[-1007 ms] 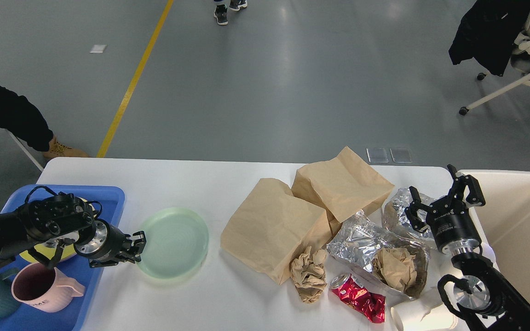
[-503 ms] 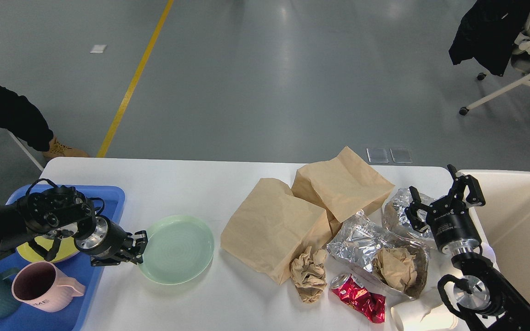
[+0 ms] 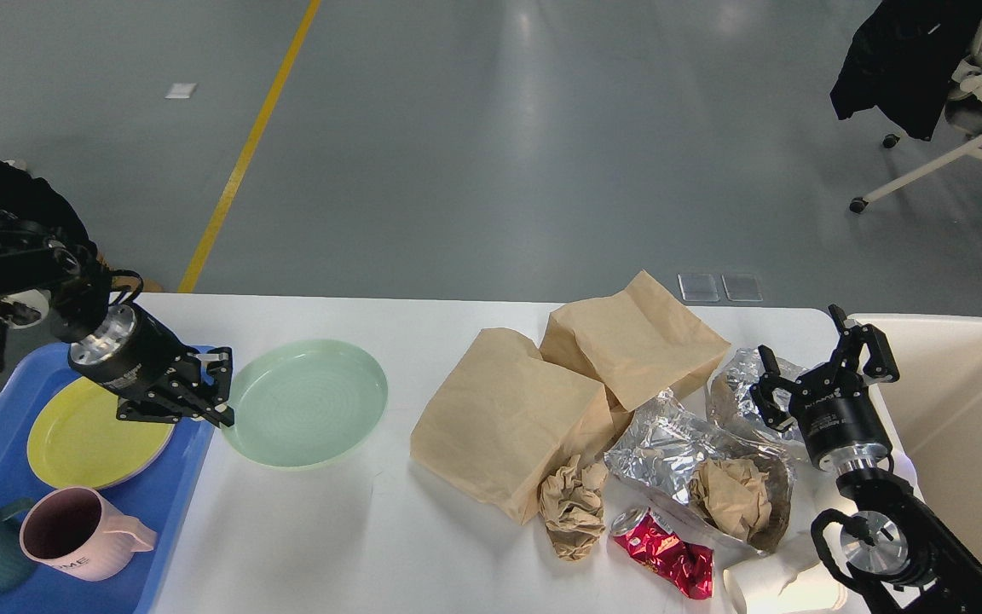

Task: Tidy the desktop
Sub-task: 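Lift the pale green plate and carry it over the yellow plate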

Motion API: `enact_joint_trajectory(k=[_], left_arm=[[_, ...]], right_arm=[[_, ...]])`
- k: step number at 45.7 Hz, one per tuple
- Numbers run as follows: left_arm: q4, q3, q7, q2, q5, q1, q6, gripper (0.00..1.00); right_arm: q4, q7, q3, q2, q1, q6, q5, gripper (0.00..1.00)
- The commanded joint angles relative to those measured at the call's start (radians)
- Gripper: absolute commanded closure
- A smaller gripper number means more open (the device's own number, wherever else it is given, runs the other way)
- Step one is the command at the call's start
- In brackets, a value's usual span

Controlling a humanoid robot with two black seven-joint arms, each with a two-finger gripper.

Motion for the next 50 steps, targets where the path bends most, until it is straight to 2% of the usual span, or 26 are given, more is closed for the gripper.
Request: enact_joint_trajectory(k=[1, 5, 14, 30, 34, 38, 50], left_arm=[[-0.068, 0.134, -0.052, 0.047, -0.044, -0.157, -0.064, 1.0], [-0.091, 0.245, -0.116, 0.073, -0.046, -0.278, -0.066, 1.0], [-0.094, 0.391, -0.202, 0.075, -0.045, -0.405, -0.066, 1.0], [-0.065, 0.429, -0.202, 0.124, -0.026, -0.387, -0.066, 1.0], [-0.011, 0.42, -0.197, 0.184, -0.012, -0.341, -0.066, 1.0], [0.087, 0.397, -0.202, 0.233, 0.003, -0.246, -0.066, 1.0], [0.391, 0.136, -0.2, 0.245, 0.04, 0.14, -0.066, 1.0]], right_arm=[[0.0, 0.0, 0.0, 0.0, 0.0, 0.0, 0.0, 0.0], [0.0, 0.0, 0.0, 0.0, 0.0, 0.0, 0.0, 0.0], [0.0, 0.0, 0.0, 0.0, 0.0, 0.0, 0.0, 0.0], [0.0, 0.0, 0.0, 0.0, 0.0, 0.0, 0.0, 0.0], [0.0, 0.0, 0.0, 0.0, 0.0, 0.0, 0.0, 0.0], [0.0, 0.0, 0.0, 0.0, 0.0, 0.0, 0.0, 0.0], [0.0, 0.0, 0.0, 0.0, 0.0, 0.0, 0.0, 0.0]])
